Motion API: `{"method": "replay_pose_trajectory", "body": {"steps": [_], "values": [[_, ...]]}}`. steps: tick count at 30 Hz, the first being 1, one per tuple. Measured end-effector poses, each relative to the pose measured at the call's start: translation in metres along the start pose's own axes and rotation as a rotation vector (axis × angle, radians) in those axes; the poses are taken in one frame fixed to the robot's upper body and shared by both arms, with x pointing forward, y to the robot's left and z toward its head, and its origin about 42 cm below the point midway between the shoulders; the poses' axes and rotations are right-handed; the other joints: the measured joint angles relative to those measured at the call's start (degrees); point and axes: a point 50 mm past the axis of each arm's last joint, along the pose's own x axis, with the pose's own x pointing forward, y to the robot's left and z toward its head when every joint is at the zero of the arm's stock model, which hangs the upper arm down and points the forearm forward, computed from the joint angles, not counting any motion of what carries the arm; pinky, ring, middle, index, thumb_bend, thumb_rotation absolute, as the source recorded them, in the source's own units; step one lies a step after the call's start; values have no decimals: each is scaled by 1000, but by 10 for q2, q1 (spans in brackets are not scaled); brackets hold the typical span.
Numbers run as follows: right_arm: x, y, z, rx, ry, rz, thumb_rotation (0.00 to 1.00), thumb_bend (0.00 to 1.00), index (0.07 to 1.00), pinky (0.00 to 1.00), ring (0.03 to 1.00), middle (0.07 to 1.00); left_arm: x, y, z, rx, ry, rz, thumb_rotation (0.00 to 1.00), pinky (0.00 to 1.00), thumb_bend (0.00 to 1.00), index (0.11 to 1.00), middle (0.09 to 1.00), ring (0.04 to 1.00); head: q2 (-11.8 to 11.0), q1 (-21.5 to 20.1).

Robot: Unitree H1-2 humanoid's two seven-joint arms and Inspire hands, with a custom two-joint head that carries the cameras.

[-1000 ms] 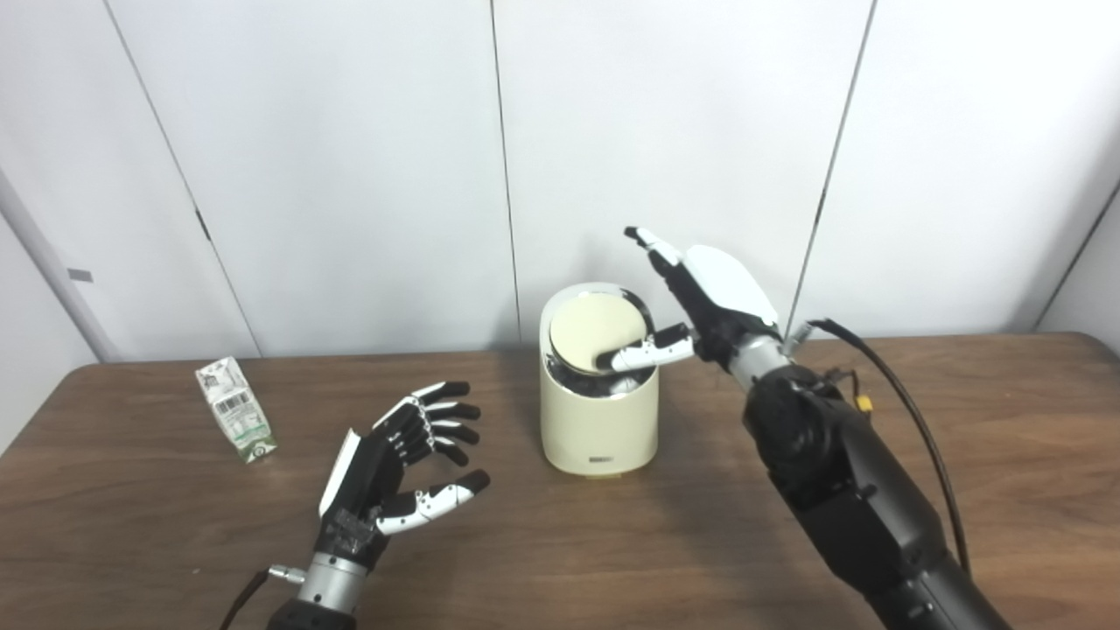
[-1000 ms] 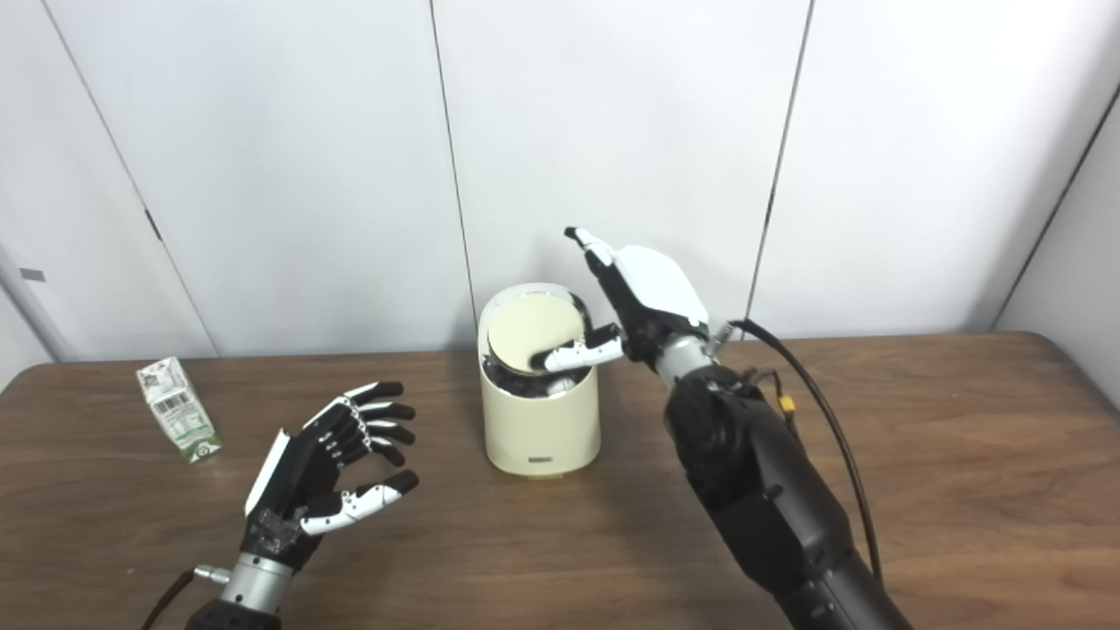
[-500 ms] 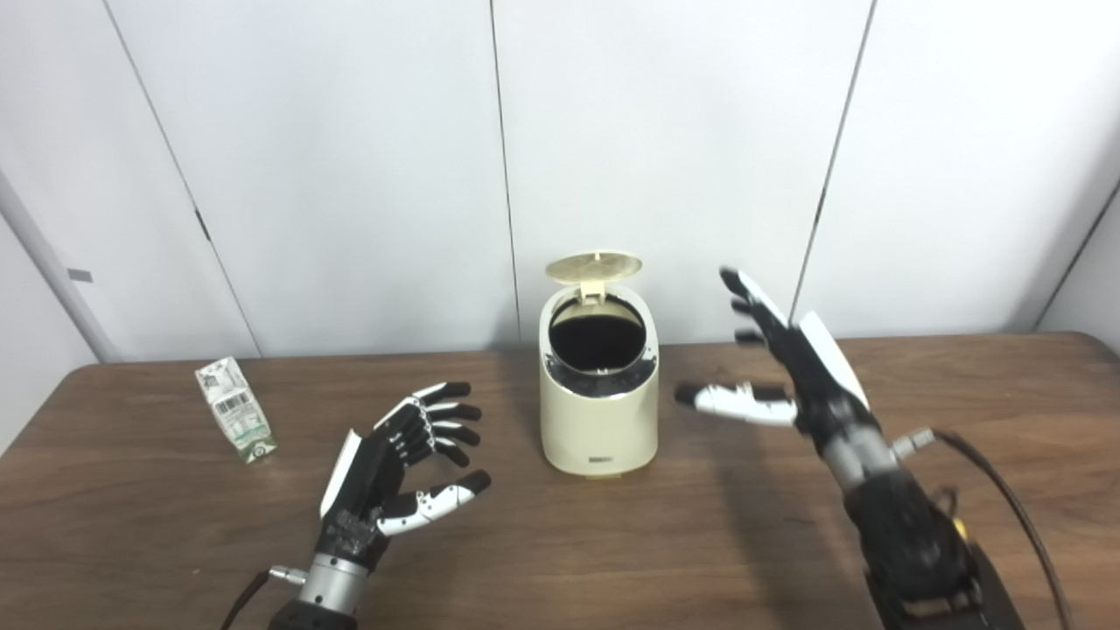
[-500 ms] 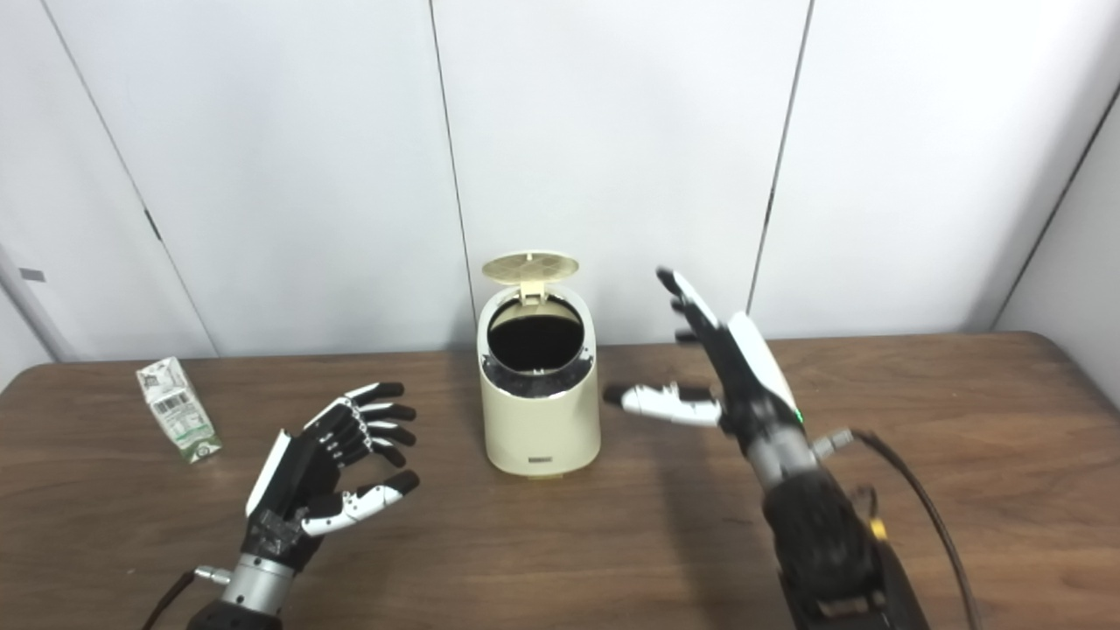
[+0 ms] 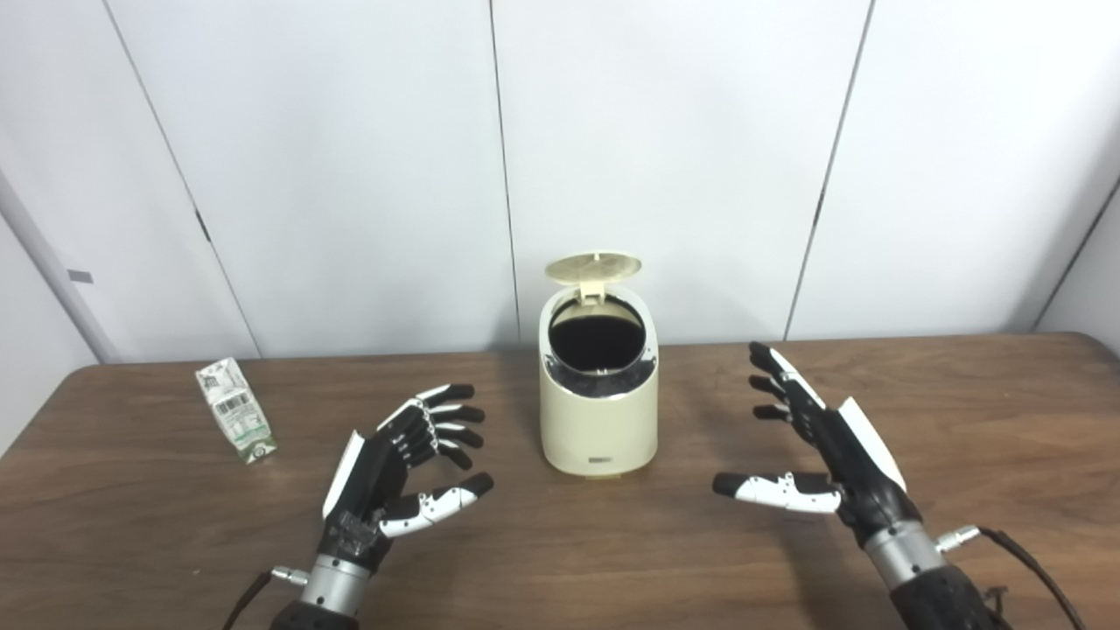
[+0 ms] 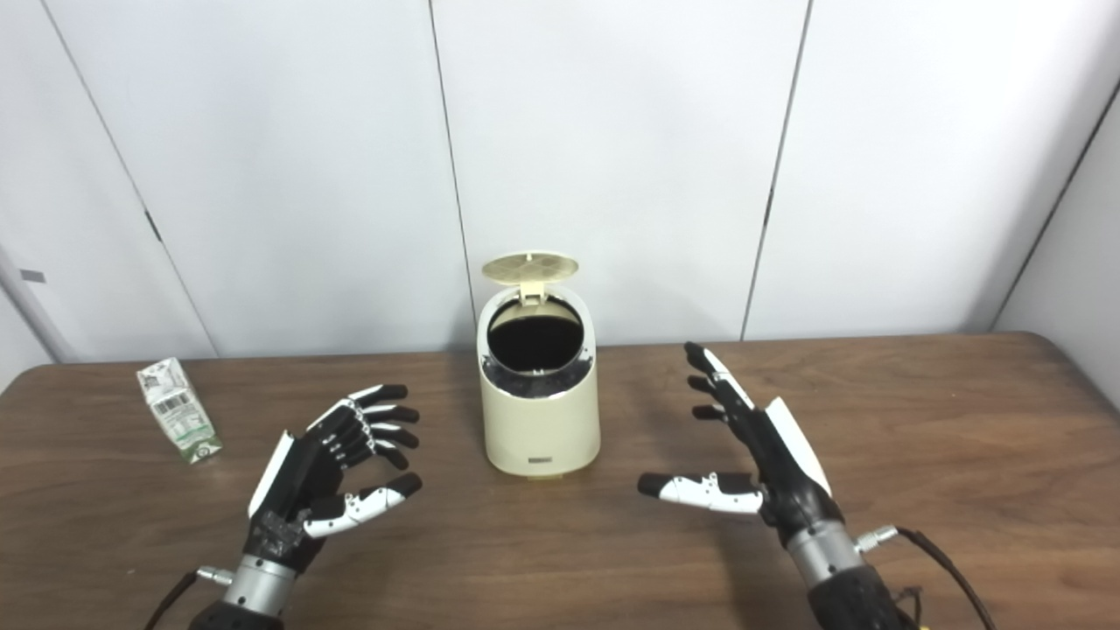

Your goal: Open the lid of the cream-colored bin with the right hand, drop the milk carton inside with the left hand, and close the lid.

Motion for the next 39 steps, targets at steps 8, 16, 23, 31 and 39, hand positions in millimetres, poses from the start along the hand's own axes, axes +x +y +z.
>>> {"method": "replay_pose_trajectory", "body": {"steps": [8,16,23,31,39], "values": [[-20,10,-16,70,4,0,315,820,965,843,915,968,-1,-1,1,0,-3,-1,32,484,655,796,694,605,3,8],[-38,22,-32,91,48,-17,383,823,970,812,918,969,-7,-1,4,3,-12,0,42,492,662,790,699,608,3,23],[-39,29,-28,110,34,-29,365,829,973,834,923,969,-10,-1,5,4,-12,13,25,496,658,787,698,611,-2,41],[-42,22,-29,136,13,-41,303,808,975,896,938,983,-24,3,17,76,-30,64,48,459,684,778,695,563,-20,139],[-47,5,-38,156,-7,-45,248,778,971,887,928,980,-30,66,65,336,-88,104,93,467,717,768,703,583,-47,207]]}}
